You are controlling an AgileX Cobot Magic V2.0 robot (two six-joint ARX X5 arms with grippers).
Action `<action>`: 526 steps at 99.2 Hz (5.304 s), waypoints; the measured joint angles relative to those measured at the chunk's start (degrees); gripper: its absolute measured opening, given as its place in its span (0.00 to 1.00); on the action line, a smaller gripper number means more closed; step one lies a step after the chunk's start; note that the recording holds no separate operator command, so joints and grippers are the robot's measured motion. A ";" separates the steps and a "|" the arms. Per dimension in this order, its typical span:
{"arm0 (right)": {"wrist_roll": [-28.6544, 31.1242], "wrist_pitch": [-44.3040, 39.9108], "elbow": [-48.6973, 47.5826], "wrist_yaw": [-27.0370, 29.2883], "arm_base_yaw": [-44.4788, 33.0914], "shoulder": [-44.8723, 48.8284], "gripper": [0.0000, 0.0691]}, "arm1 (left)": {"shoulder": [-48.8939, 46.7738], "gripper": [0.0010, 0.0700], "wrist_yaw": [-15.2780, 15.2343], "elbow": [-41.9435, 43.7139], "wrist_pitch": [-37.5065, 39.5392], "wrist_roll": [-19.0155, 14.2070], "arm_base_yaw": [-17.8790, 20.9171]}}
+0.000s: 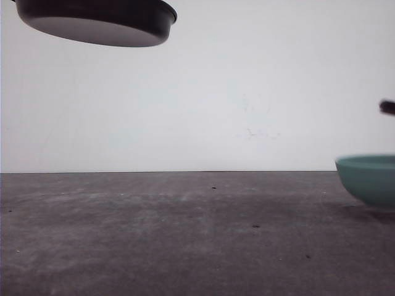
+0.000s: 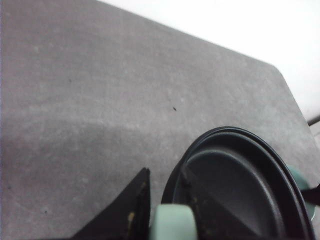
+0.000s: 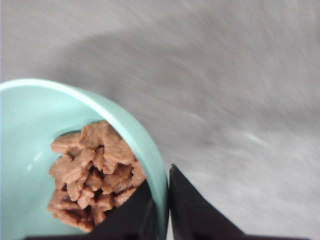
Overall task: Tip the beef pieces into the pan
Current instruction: 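Grasp the mint-green bowl rim with the right gripper and lift it, then tilt the bowl with the right gripper, pouring beef cubes into the pan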
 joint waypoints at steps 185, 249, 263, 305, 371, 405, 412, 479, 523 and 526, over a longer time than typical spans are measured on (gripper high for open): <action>-6.73 20.74 17.73 61.00 61.16 -3.87 0.02 | 12.94 0.07 0.74 -0.07 7.26 -6.12 -14.73; -41.57 44.57 13.27 60.13 63.23 -3.87 0.02 | 12.94 0.07 3.30 -0.07 7.30 -6.08 -10.69; -44.76 44.65 13.27 59.93 63.32 -3.87 0.02 | 12.94 0.07 4.42 -0.07 7.30 -6.08 -9.31; -52.63 51.43 13.27 56.50 63.71 -3.87 0.02 | 12.94 0.07 6.62 -0.07 7.32 -6.08 -7.04; -62.86 58.23 13.27 51.82 63.82 -3.63 0.02 | 12.94 0.07 8.57 -0.07 8.66 -6.08 -4.39; -62.77 58.23 13.27 50.97 64.13 -2.54 0.02 | 12.96 0.07 8.76 -0.07 8.63 -6.05 -3.63; -62.79 58.38 13.27 50.69 64.13 -2.38 0.02 | 12.96 0.07 8.74 -0.07 8.68 -6.05 -3.41; -75.80 67.95 13.22 45.97 61.92 -0.61 0.02 | 12.96 0.07 8.63 -0.07 8.66 -5.79 -2.75; -34.34 47.69 13.18 55.93 57.44 -6.56 0.02 | 12.96 0.07 8.61 -0.09 7.28 -3.02 -2.10; -31.08 46.53 13.18 55.19 56.37 -8.07 0.02 | 12.96 0.07 8.61 -0.09 7.30 -2.97 -2.10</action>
